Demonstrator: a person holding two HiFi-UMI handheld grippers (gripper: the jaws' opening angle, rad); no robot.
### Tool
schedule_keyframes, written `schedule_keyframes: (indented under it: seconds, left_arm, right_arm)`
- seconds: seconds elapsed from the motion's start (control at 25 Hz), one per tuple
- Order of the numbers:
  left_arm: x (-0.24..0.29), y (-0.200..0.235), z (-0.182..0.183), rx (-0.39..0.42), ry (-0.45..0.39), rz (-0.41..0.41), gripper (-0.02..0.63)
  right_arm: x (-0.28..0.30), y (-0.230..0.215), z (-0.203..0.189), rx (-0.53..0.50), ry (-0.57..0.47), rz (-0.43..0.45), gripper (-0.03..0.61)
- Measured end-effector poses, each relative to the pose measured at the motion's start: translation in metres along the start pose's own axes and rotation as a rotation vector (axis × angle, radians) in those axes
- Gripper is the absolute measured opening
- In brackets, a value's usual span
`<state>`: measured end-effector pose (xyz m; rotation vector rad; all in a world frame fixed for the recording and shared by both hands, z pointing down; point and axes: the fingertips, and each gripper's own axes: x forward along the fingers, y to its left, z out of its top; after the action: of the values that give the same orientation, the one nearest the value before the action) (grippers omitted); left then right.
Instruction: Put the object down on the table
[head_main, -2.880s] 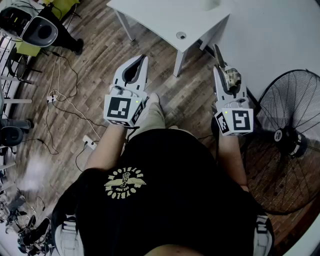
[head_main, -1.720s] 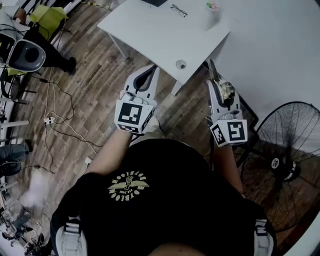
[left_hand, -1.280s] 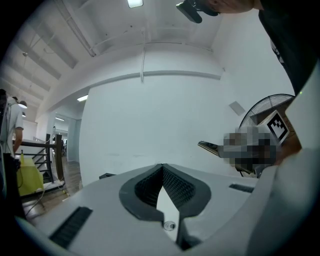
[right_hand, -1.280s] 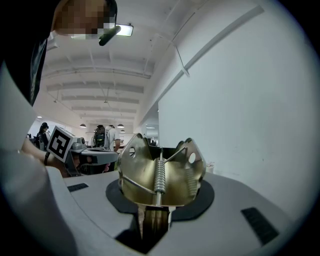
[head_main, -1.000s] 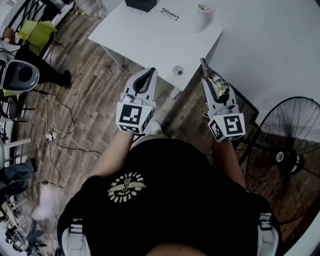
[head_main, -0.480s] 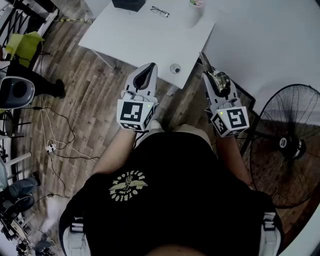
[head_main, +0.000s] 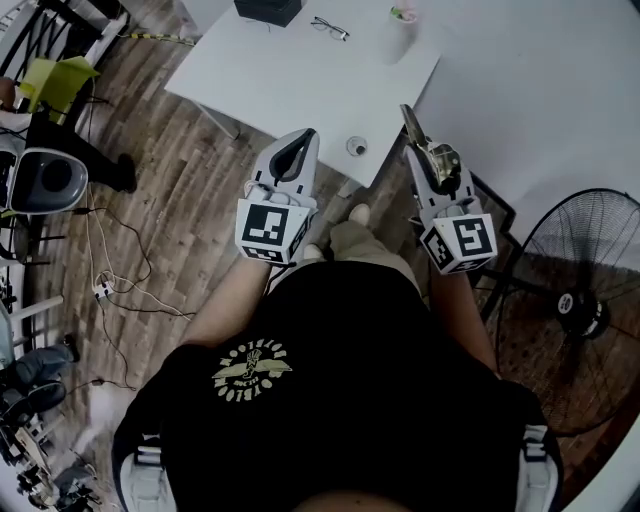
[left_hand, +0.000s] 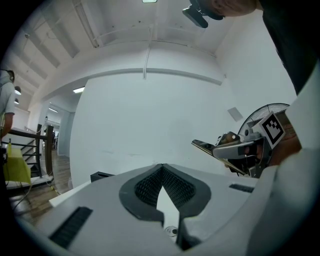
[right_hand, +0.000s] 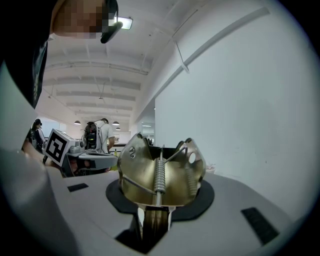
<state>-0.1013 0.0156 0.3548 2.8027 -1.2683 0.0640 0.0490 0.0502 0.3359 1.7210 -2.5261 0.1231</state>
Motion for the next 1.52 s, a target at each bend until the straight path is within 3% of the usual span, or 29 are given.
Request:
schedule_keyframes:
  seconds: [0.36,0.76,1.52]
  left_arm:
    - [0.029,0.016,0.010,0.015,-0.005,0.035,0.007]
    - [0.052,0.035,0.003,-0.022,0.000,0.079,0.006]
    - [0.112,0.045,-0.011,-0.053,0.032,0.072,0.006]
  right_arm:
    - [0.039,-0.019,0.009,-0.008,-0.010,0.056,0.110]
    - [0.066,-0.028,0.003,-0.018,0.023,0.101,0.110]
    - [0.108,-0.069,-0.005,-0.013,0.060,0.125,0.110]
